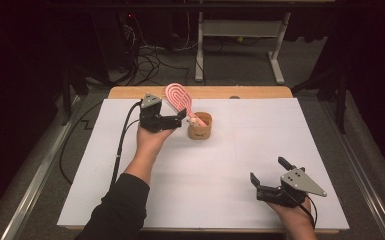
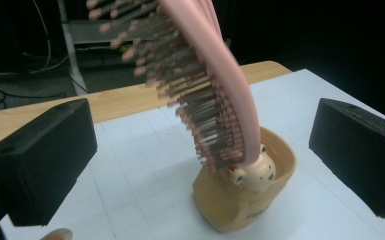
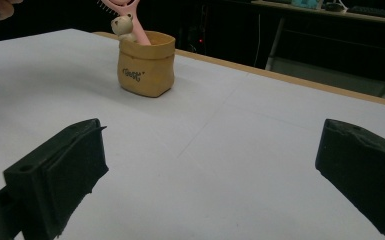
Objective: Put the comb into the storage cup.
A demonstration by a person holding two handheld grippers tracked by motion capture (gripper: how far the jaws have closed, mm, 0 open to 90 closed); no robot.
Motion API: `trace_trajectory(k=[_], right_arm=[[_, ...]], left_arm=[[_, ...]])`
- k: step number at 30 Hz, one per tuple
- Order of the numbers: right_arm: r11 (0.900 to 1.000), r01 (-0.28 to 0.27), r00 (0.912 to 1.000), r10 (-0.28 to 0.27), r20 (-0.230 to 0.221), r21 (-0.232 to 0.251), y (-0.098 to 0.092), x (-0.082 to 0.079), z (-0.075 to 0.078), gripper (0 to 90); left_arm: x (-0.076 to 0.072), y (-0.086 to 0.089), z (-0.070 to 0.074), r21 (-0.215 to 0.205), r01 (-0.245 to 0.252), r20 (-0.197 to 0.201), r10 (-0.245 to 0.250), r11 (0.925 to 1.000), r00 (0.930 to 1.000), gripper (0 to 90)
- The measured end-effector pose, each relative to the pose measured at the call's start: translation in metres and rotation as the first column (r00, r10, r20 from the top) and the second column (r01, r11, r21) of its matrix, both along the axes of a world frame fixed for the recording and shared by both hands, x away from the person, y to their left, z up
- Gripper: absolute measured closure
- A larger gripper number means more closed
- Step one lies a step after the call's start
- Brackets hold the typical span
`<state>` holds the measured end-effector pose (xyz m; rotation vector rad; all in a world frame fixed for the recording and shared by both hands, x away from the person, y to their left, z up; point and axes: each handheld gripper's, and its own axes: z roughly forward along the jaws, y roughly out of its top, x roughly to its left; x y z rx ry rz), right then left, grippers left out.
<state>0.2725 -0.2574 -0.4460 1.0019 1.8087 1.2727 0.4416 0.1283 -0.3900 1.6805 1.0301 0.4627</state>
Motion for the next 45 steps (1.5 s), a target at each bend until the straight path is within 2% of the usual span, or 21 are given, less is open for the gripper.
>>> trace_trajectory(k=[6,16,21,23,29,34,38,42,45], right_arm=[[1.0,0.001,1.0,-0.001,-0.001,0.0,0.0,0.0,0.0,0.1],[1.0,-0.001,1.0,0.001,-0.001,-0.003,0.001,0.0,-0.001,0.1],[1.0,0.0,1.0,0.0,-0.003,-0.006,0.001,0.0,-0.001,0.1],[1.0,-0.001,1.0,0.001,-0.001,-0.007,0.001,-0.001,-0.001,0.1],[1.0,-0.003,1.0,0.003,-0.002,-0.007,0.002,-0.001,-0.001,0.1],[1.0,-0.005,1.0,0.005,-0.005,-0.01,0.002,-0.001,-0.001,0.1],[1.0,-0.005,1.0,0.005,-0.005,-0.011,0.002,-0.001,-0.001,0.1],[1.0,-0.005,1.0,0.005,-0.004,-0.009,0.002,-0.001,-0.001,0.1],[1.0,-0.007,1.0,0.007,-0.003,-0.011,0.002,-0.001,-0.001,0.1]], left_arm=[[-0.01,0.007,-0.012,0.004,0.013,-0.001,-0.013,0.9999,0.9999,0.0],[-0.029,0.019,-0.03,-0.018,0.047,-0.008,-0.047,0.9987,0.9989,0.0],[-0.041,0.024,-0.039,0.015,0.046,-0.002,-0.046,0.9988,0.9989,0.0],[-0.046,0.027,-0.044,0.01,0.047,-0.009,-0.047,0.9988,0.9988,0.0],[-0.065,0.039,-0.051,-0.012,0.057,-0.018,-0.058,0.9983,0.9982,0.0],[-0.086,0.048,-0.049,-0.025,0.058,0.008,-0.057,0.998,0.9983,0.0],[-0.102,0.057,-0.049,-0.015,0.052,0.019,-0.051,0.9986,0.9985,0.0],[-0.118,0.067,-0.056,0.017,0.043,0.02,-0.043,0.9989,0.9989,0.0],[-0.131,0.076,-0.06,0.016,0.046,0.015,-0.046,0.9988,0.9988,0.0]])
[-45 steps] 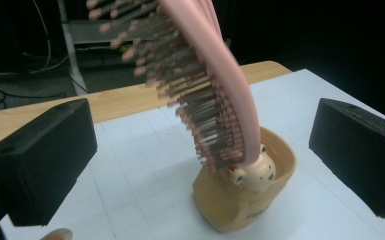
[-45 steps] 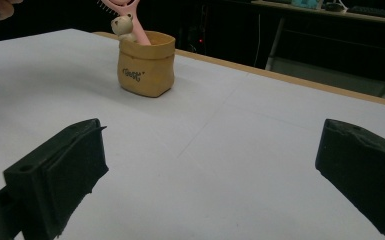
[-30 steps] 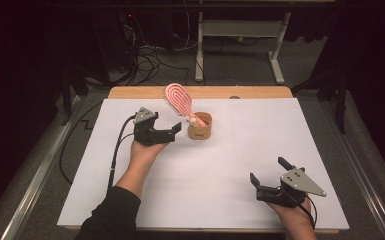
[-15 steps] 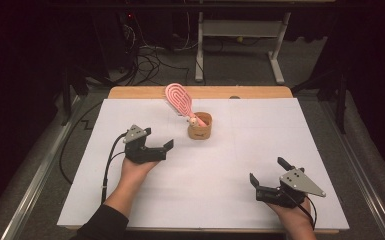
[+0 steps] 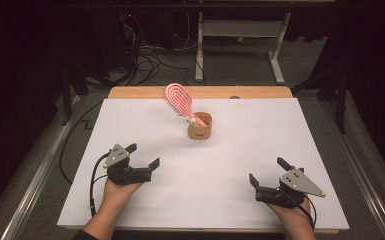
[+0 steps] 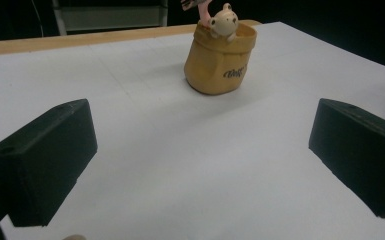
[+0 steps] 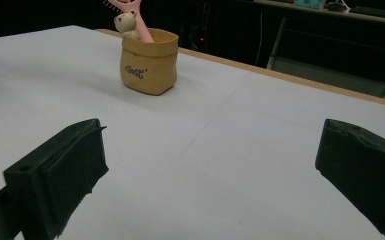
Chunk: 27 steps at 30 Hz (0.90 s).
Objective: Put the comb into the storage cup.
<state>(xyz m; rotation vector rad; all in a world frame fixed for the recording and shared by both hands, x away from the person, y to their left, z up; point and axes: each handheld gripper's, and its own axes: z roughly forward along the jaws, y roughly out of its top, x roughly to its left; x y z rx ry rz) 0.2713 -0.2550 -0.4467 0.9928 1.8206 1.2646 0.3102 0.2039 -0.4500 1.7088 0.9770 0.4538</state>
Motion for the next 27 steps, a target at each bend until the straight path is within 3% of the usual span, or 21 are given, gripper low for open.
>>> trace_trajectory(k=[4,9,11,14,15,21,27], right_arm=[[1.0,0.002,1.0,-0.002,0.0,-0.001,0.0,0.0,0.0,0.1],[1.0,0.006,1.0,-0.006,0.002,-0.002,-0.001,0.0,0.0,0.1],[1.0,0.01,0.9999,-0.01,0.001,-0.003,-0.001,-0.001,0.0,0.1],[1.0,0.02,0.9998,-0.02,-0.003,0.002,-0.002,-0.002,0.0,0.1],[1.0,0.022,0.9998,-0.022,-0.003,0.002,-0.002,-0.002,0.0,0.1],[0.999,0.037,0.9993,-0.037,0.003,0.022,-0.004,-0.006,0.0,0.1],[0.998,0.052,0.9986,-0.053,0.003,0.04,-0.011,-0.014,0.002,0.1]], left_arm=[[-0.014,0.011,-0.002,-0.002,0.007,0.01,-0.007,1.0,0.9999,0.0],[-0.03,0.024,0.0,-0.01,-0.008,0.057,0.009,0.9999,0.9983,0.0],[-0.034,0.026,-0.001,-0.018,0.014,0.062,-0.013,0.9997,0.998,0.0],[-0.036,0.024,0.0,0.037,0.025,0.103,-0.029,0.999,0.9943,0.0],[-0.036,0.024,0.0,0.038,0.03,0.108,-0.034,0.9988,0.9936,0.0],[-0.032,0.02,-0.006,0.062,0.066,0.104,-0.072,0.9959,0.992,0.0],[-0.029,0.024,-0.006,0.011,0.049,0.11,-0.05,0.9987,0.9926,0.0]])
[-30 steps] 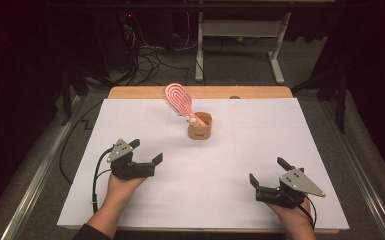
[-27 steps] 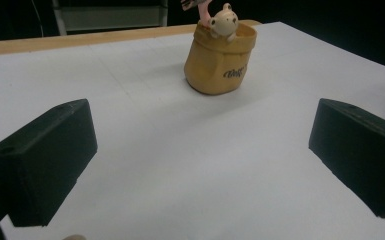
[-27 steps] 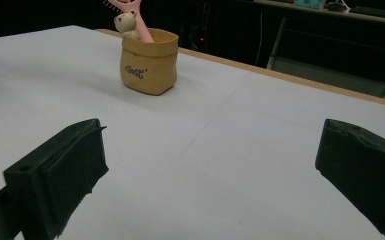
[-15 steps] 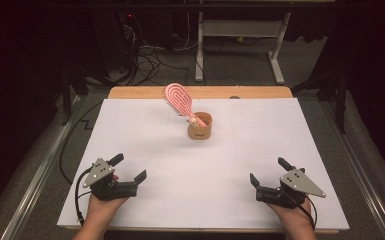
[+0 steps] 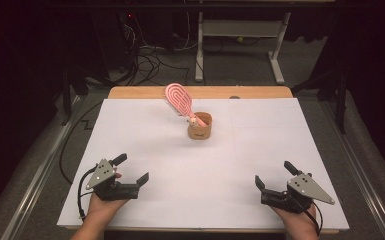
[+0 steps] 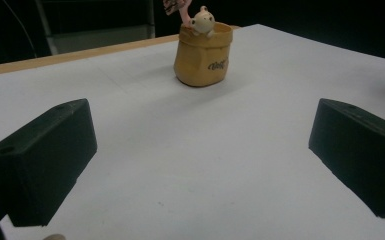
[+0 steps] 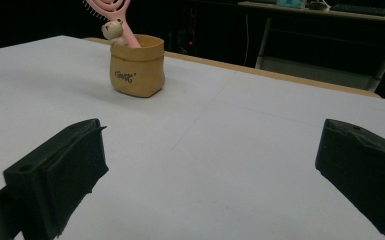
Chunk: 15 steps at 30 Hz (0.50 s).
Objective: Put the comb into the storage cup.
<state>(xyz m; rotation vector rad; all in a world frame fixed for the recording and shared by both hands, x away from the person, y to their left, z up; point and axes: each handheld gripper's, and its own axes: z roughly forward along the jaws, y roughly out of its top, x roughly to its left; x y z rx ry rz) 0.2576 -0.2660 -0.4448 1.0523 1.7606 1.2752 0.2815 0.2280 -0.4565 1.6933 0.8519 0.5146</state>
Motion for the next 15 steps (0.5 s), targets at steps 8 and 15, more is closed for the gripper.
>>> trace_trajectory(k=[8,15], right_arm=[[1.0,-0.022,0.9997,0.022,-0.01,0.0,-0.0001,0.0027,-0.0034,0.1],[0.999,-0.038,0.9993,0.038,0.0,-0.002,0.0037,0.0029,-0.0033,0.1]], left_arm=[[0.0007,0.0015,0.0003,-0.034,-0.02,-0.002,0.02,0.9992,0.9998,0.0],[-0.0005,0.0035,0.0015,-0.032,-0.028,-0.003,0.028,0.9991,0.9996,0.0]])
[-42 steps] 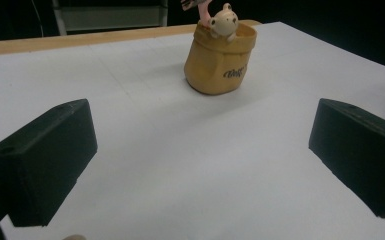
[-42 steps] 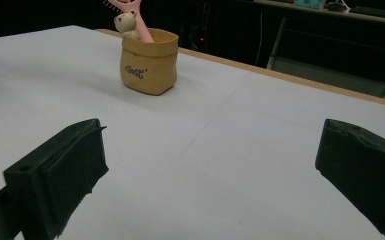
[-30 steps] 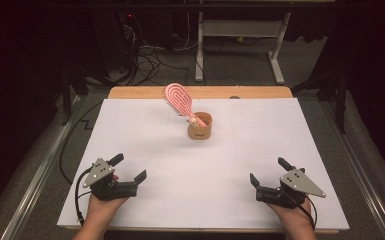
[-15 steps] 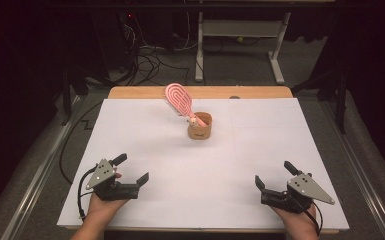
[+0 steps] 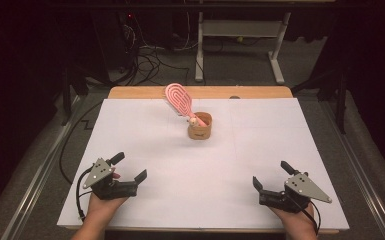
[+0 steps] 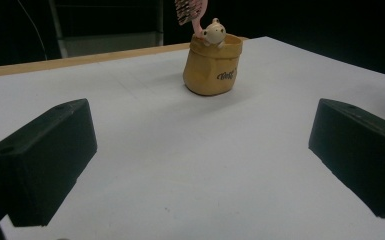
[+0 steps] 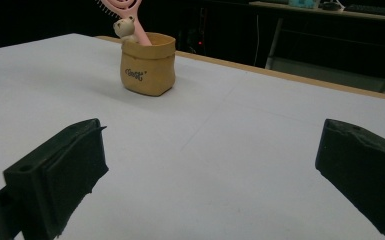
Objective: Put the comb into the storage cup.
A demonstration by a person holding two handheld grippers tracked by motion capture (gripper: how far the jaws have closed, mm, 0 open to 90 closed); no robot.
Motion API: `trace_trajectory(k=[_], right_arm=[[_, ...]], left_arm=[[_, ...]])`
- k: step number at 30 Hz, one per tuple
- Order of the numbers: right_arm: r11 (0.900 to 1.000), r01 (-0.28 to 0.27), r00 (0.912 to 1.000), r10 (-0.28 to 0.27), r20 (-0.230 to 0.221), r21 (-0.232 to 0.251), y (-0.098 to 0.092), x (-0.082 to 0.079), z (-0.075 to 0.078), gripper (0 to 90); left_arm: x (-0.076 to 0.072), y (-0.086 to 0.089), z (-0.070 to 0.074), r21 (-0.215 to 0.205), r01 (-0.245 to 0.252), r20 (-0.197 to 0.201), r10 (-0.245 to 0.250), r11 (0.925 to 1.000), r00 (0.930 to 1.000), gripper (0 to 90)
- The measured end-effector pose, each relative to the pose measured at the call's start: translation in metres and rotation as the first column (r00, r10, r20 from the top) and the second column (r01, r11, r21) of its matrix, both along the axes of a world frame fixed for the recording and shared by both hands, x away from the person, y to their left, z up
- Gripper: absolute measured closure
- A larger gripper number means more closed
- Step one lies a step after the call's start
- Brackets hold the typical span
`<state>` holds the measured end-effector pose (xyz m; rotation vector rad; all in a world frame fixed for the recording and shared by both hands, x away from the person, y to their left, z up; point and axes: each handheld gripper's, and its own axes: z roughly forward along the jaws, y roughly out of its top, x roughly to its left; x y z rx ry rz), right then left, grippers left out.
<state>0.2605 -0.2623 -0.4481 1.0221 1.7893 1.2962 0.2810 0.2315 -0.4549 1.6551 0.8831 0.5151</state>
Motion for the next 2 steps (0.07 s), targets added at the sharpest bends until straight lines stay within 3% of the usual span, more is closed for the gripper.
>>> trace_trajectory(k=[2], right_arm=[[1.0,0.001,1.0,-0.001,0.002,0.0,0.0003,-0.0002,0.0001,0.1]], left_arm=[[-0.0003,0.0007,0.0006,0.0,-0.001,0.002,0.001,1.0,1.0,0.0]])
